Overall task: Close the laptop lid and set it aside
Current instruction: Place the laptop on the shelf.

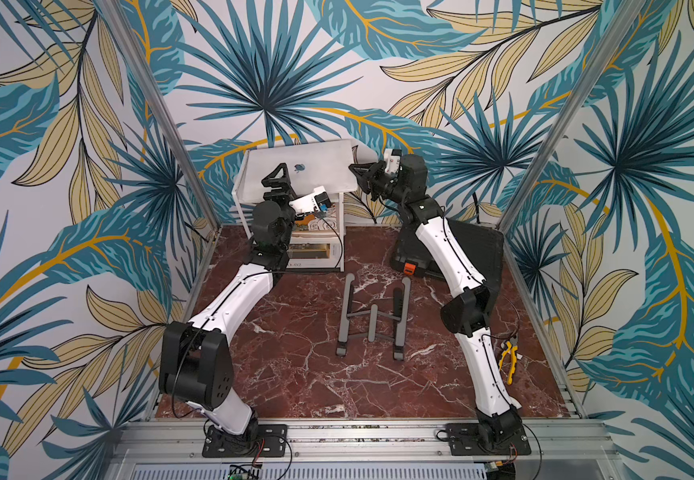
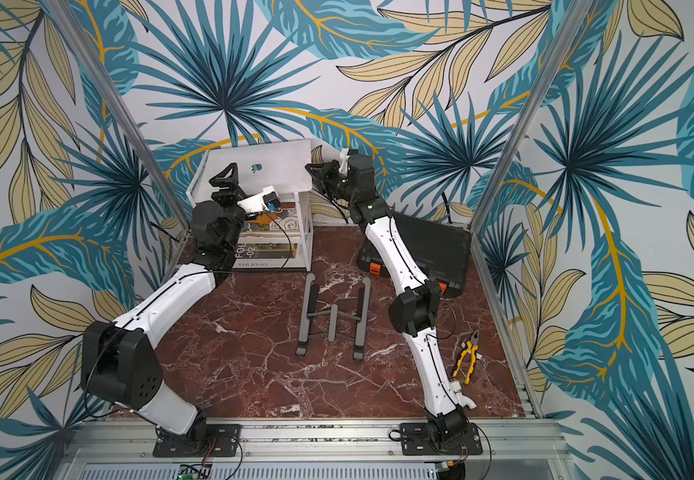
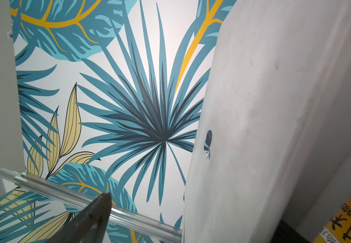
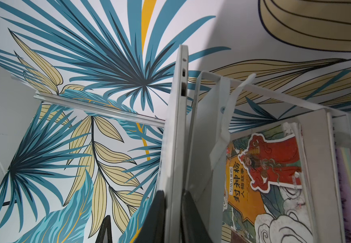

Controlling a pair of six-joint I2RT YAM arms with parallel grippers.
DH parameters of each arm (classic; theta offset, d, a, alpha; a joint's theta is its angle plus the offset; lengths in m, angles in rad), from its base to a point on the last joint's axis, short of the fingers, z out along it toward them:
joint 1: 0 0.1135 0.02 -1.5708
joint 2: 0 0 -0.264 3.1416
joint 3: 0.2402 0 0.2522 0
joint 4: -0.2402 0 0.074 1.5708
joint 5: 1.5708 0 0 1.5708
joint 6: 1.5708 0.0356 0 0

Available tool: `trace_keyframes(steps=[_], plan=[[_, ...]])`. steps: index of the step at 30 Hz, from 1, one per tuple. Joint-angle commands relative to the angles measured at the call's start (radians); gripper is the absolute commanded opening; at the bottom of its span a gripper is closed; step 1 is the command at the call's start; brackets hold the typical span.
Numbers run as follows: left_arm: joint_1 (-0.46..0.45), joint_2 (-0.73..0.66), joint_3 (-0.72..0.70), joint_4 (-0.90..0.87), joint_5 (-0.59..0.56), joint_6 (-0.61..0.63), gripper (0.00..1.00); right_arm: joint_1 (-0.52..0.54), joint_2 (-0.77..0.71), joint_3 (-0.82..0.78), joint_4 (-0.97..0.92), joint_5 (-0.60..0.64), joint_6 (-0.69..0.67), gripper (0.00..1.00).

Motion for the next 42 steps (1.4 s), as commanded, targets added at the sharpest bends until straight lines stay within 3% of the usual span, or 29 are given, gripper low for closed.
trace_keyframes(steps=[1,12,17,21,28,32,36,42], plan=[[-0.039,-0.004,-0.078,-0.105,0.028,-0.056,1.0,0.008,-0.035,0.013,-0.02,0.019,-0.031,0.0],[-0.152,-0.171,-0.304,-0.028,0.049,-0.231,1.0,-0.006,-0.051,0.014,-0.04,0.045,-0.026,0.0],[-0.187,-0.346,-0.434,-0.031,0.146,-0.444,1.0,-0.008,-0.064,0.014,-0.044,0.061,-0.037,0.0],[-0.189,-0.494,-0.459,-0.096,0.173,-0.63,1.0,-0.008,-0.073,0.011,-0.045,0.08,-0.047,0.0],[-0.174,-0.63,-0.366,-0.234,0.085,-0.83,1.0,-0.004,-0.068,0.01,-0.035,0.133,-0.042,0.0],[-0.055,-0.588,-0.206,-0.434,0.021,-1.032,1.0,0.004,-0.063,0.01,-0.027,0.166,-0.036,0.0],[0.018,-0.544,-0.117,-0.575,-0.092,-1.096,1.0,0.014,-0.068,0.009,-0.025,0.22,-0.042,0.0],[0.127,-0.528,-0.048,-0.683,-0.084,-1.197,0.99,0.022,-0.059,0.009,-0.028,0.257,-0.032,0.0]])
